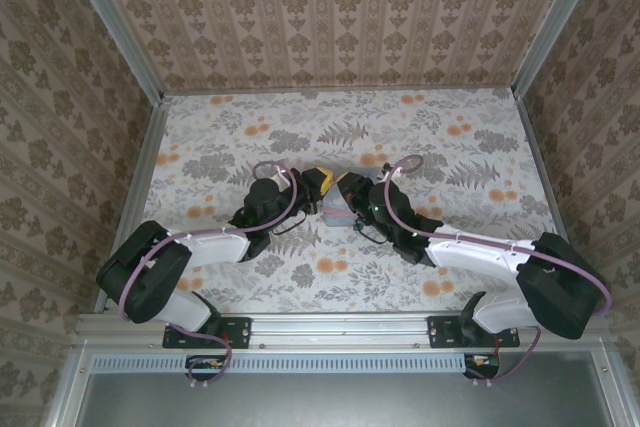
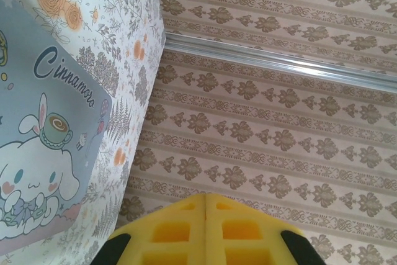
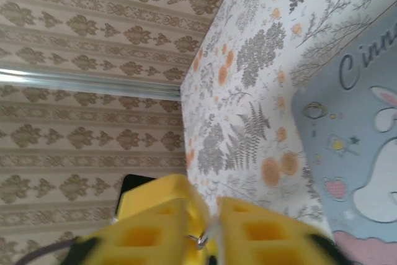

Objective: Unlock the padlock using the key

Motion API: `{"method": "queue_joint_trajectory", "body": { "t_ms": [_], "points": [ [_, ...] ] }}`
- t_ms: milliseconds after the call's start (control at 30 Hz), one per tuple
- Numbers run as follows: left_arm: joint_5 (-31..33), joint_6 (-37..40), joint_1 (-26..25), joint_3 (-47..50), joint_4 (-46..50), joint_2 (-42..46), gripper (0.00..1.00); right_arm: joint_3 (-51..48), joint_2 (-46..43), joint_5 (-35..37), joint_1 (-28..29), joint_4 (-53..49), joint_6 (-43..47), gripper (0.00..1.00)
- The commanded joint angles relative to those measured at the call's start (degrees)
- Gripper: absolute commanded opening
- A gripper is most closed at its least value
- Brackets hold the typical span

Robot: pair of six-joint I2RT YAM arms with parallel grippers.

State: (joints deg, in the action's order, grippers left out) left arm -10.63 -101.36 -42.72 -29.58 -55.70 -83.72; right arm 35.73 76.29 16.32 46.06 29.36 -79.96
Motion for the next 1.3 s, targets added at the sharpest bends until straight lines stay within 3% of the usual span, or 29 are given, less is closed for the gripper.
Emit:
{"method": "queue_joint_trajectory", "body": {
  "t_ms": [0,167,367,567,767,1000,1267],
  "points": [
    [-0.50,4.72,-0.08,0.10,-0.13,-0.06,0.00,-3.46,-4.83,0.84,-1.40,-4.35,-0.28,0.60],
    [-3.22,10.75,0.55,-0.87,1.73,-0.69,0.00,-6.87,-15.93,-1.71,-5.58,-17.73,5.25,0.99],
    [-7.74,18.63,0.80,-3.73,3.77,-2.56,0.00,-0.21,-22.06,-7.24,-9.96,-38.35,23.39,0.99],
    [-11.35,27.12,1.17,-7.30,7.31,-2.82,0.00,2.79,-21.43,-10.90,-13.20,-42.89,36.55,1.00],
    [-12.99,36.31,1.52,-10.63,13.17,0.43,0.00,0.97,-21.88,-16.34,-18.97,-34.51,38.11,0.99],
    [-11.37,44.22,1.61,-12.68,16.50,4.64,0.00,-6.77,-19.72,-26.85,-21.58,-11.22,29.14,0.98],
    [-8.00,45.98,1.44,-11.16,11.88,6.43,0.00,-13.64,-11.08,-33.01,-21.57,21.26,18.93,0.74]
  ]
}}
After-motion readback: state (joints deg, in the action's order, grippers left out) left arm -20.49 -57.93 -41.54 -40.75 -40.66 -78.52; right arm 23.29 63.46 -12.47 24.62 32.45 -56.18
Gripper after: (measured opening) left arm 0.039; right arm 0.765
